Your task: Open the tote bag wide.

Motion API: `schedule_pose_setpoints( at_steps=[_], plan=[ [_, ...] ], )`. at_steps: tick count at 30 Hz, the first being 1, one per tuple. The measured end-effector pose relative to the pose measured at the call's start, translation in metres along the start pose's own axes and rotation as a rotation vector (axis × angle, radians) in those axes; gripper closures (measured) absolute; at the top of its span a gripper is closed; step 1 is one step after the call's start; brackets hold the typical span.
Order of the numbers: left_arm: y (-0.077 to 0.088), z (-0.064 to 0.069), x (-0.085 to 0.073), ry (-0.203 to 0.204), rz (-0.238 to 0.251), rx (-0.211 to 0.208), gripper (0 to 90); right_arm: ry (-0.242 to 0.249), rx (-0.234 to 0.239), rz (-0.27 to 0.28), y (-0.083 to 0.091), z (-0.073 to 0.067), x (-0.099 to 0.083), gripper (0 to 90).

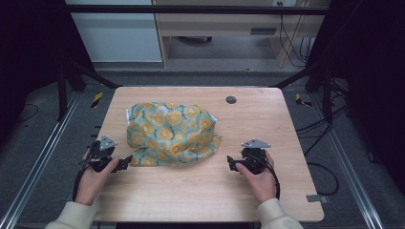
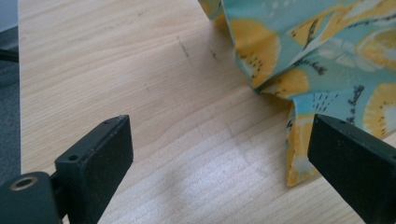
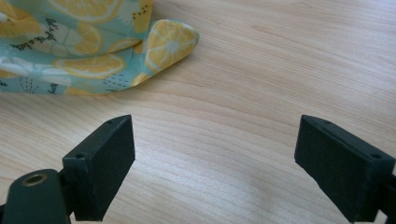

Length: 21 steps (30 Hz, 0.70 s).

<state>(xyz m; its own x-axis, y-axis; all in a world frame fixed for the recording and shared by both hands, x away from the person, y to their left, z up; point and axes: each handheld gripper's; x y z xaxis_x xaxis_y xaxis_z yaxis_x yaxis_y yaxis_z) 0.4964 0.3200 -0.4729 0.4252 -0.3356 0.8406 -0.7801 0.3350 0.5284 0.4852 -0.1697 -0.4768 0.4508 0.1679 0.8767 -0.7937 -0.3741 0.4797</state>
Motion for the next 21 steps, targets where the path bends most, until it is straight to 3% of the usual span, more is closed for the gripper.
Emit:
schedule_pose_setpoints(
  at_steps=[5,10,21],
  plan=[
    [-0.004,0.0,-0.002,0.002,-0.028,-0.011,6.2,0.009,0.0,-0.007,-0.001,0.0,0.001,11.4],
    [-0.001,0.0,-0.001,0.018,-0.039,-0.022,6.7,0.059,0.017,-0.036,-0.002,-0.006,0.003,10.2],
    [-0.001,0.0,-0.001,-0.006,-0.06,-0.012,6.9,0.063,0.083,-0.01,0.013,-0.018,0.021,11.3]
  ],
)
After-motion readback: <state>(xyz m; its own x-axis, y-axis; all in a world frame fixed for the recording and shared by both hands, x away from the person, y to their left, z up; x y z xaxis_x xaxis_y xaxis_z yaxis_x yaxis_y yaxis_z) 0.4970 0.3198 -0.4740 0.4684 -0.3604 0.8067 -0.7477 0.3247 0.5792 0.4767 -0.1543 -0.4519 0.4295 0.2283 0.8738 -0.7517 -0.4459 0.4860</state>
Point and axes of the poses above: each handheld gripper's, and its own axes: y roughly backward along the jaws, x roughly out of its top, z roughly to its right, and after that the axes turned 11 degrees about z, right-handed
